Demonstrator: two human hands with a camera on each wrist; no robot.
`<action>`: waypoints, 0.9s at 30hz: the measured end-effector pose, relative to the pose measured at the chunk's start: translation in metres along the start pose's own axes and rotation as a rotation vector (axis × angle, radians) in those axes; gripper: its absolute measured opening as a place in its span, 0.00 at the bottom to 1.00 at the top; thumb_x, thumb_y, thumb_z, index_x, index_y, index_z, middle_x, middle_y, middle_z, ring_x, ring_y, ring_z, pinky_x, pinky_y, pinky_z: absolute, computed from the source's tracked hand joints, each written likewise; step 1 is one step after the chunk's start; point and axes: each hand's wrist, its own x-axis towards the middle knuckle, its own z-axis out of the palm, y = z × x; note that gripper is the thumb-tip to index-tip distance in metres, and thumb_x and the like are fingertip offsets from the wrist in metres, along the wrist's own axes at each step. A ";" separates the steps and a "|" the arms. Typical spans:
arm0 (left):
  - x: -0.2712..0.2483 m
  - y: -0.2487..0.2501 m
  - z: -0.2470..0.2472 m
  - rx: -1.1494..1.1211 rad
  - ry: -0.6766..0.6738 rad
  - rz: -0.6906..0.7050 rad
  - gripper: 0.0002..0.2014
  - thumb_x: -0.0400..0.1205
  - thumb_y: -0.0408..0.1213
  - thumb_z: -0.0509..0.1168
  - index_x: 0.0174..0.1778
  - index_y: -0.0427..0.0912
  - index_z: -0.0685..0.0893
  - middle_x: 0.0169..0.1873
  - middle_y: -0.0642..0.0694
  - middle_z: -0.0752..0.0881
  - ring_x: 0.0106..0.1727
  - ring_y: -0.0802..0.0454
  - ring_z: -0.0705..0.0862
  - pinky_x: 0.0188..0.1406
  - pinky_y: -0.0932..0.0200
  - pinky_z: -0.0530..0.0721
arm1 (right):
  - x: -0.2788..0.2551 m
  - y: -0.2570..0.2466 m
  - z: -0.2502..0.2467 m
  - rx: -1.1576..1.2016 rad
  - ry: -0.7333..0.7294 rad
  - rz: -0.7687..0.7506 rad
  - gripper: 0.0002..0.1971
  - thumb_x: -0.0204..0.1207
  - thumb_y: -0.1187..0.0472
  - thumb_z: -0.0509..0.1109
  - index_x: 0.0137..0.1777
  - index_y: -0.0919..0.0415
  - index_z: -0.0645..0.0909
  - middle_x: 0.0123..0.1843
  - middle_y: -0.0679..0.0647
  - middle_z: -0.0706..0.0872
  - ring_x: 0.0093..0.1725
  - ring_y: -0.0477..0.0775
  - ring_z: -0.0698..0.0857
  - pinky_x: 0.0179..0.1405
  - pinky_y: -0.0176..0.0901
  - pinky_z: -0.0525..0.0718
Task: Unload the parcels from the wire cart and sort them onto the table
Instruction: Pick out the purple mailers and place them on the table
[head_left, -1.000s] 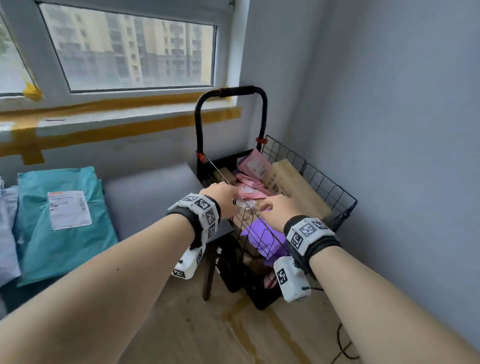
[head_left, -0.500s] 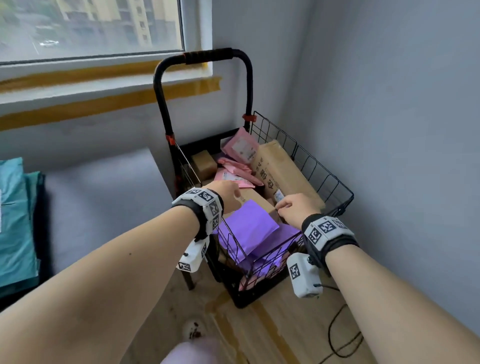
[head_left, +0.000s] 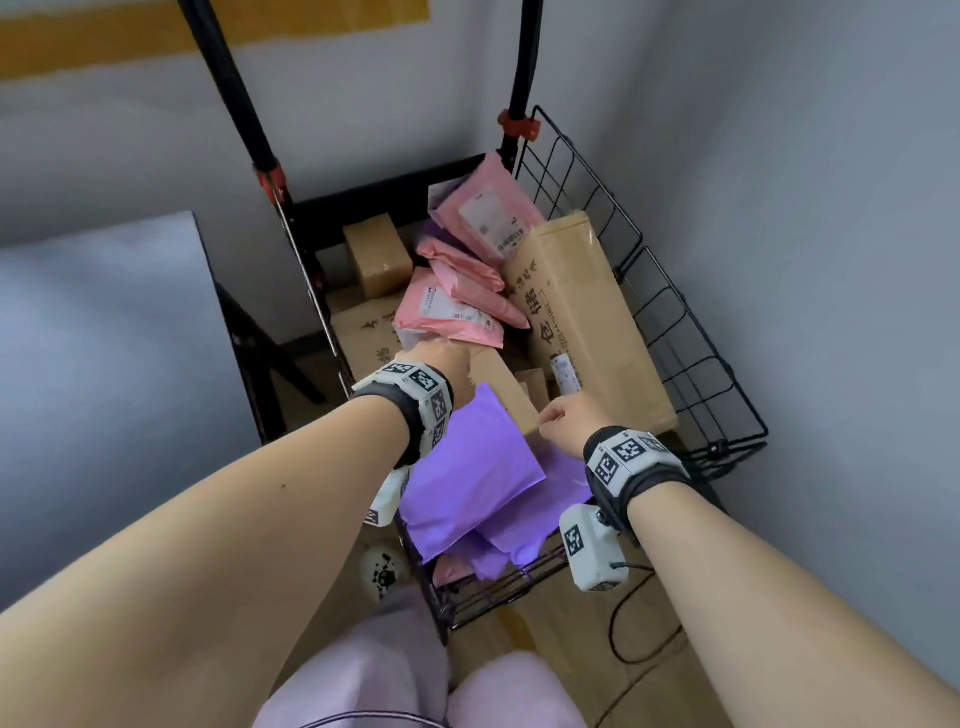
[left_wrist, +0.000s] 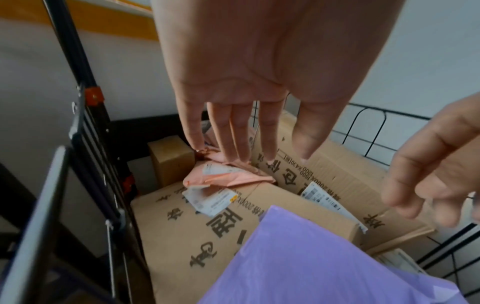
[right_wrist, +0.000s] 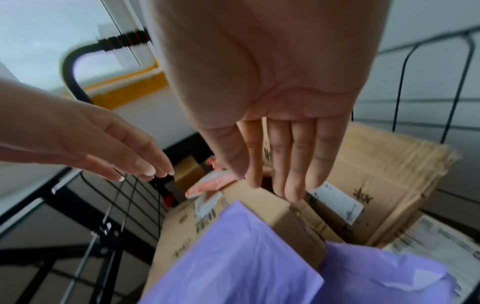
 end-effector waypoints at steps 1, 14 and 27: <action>0.007 0.000 0.005 0.003 -0.028 -0.018 0.18 0.80 0.41 0.61 0.67 0.45 0.79 0.64 0.44 0.80 0.64 0.42 0.80 0.56 0.51 0.79 | 0.007 0.003 0.002 -0.025 -0.046 0.017 0.11 0.73 0.64 0.66 0.32 0.49 0.79 0.49 0.56 0.89 0.54 0.61 0.86 0.59 0.50 0.83; 0.040 -0.010 0.057 -0.186 -0.236 -0.378 0.18 0.81 0.40 0.62 0.67 0.39 0.78 0.62 0.41 0.83 0.63 0.42 0.82 0.60 0.53 0.80 | 0.076 0.013 0.013 -0.051 -0.717 0.128 0.17 0.82 0.61 0.65 0.66 0.71 0.71 0.43 0.60 0.80 0.17 0.50 0.84 0.15 0.35 0.80; 0.050 -0.005 0.016 -0.400 -0.020 -0.564 0.19 0.83 0.40 0.57 0.70 0.42 0.73 0.63 0.38 0.81 0.63 0.38 0.81 0.57 0.53 0.79 | 0.110 -0.047 -0.061 0.410 -0.343 -0.101 0.16 0.74 0.79 0.58 0.34 0.58 0.74 0.31 0.57 0.80 0.21 0.47 0.84 0.22 0.35 0.82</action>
